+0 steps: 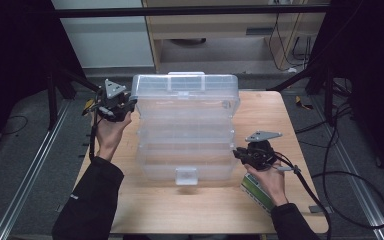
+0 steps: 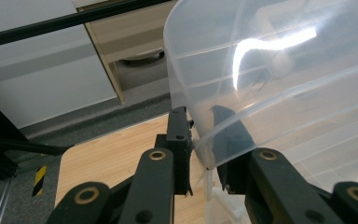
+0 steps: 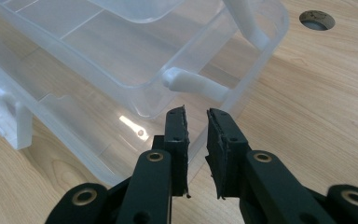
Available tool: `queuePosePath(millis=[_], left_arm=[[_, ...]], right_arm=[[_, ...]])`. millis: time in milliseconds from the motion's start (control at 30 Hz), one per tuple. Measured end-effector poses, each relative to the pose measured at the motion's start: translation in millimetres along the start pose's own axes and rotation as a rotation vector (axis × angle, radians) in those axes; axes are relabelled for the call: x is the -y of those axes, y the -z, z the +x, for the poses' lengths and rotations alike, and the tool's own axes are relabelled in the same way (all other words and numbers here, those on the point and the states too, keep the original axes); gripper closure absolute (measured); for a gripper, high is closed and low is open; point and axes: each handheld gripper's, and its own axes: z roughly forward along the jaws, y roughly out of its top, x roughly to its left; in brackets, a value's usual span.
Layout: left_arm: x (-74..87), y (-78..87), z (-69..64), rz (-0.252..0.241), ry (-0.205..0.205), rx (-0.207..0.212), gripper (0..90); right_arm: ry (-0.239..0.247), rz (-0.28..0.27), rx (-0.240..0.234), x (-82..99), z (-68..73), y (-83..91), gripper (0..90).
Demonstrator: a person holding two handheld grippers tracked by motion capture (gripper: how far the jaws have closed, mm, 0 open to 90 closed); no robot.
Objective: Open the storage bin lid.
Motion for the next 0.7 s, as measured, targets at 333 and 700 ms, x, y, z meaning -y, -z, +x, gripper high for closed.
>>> queuePosePath(millis=[333,700], left_arm=[[-2.5,-1.3,0.8,0.006,-0.004,-0.001,76.2],[-6.7,-5.3,1.6,0.010,-0.001,-0.007,76.0]], right_arm=[[0.004,-0.002,0.002,-0.6,-1.1,-0.6,78.1],[-0.002,-0.006,0.015,-0.8,-1.6,-1.6,78.4]])
